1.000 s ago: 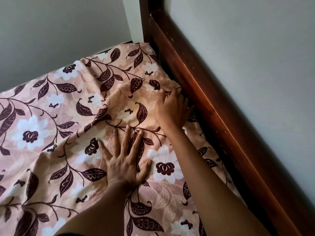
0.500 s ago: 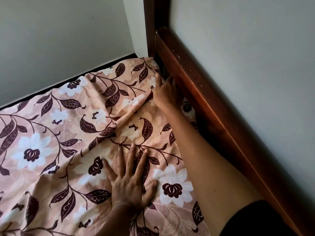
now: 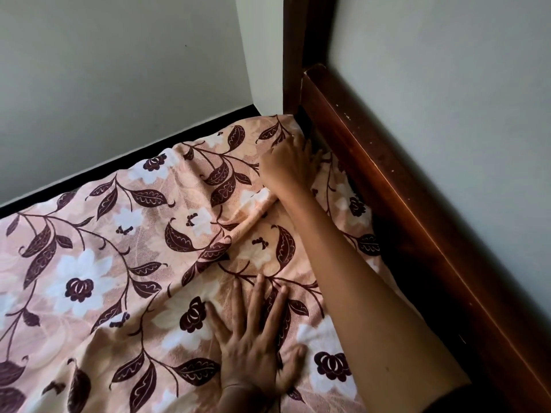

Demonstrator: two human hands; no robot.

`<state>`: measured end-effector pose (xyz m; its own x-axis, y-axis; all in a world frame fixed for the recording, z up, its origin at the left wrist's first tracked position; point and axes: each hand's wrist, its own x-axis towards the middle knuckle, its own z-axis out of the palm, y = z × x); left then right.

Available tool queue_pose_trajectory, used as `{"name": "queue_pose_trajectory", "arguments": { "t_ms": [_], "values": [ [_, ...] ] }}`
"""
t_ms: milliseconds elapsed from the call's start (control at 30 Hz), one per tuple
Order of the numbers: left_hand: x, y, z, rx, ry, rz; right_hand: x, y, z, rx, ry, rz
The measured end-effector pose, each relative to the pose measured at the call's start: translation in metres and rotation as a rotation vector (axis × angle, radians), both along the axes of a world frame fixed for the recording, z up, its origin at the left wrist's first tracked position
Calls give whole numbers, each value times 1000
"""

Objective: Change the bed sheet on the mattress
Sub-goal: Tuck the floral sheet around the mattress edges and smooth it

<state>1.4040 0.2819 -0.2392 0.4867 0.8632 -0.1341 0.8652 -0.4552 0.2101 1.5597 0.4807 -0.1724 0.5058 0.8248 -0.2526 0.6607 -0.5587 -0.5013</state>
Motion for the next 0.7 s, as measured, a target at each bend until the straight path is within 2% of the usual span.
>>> {"name": "queue_pose_trajectory", "arguments": {
  "t_ms": [133,233,300,433,534,634,700],
  "values": [
    [1,1,-4,23,-51,17,-3,18,-3,-27,0,-29],
    [1,1,-5,44,-66,25,-2,43,-5,67,30,-43],
    [0,1,-6,63,-60,20,-6,59,-3,122,36,34],
    [-2,-1,-10,89,-70,22,-17,71,-7,187,-91,186],
    [-2,0,-13,124,-92,24,-29,66,-4,310,-287,280],
    [-1,-1,-15,171,-101,22,-36,66,-6,259,-404,441],
    [-1,-1,-16,200,-119,39,-37,71,-1,239,-401,430]
  ]
}}
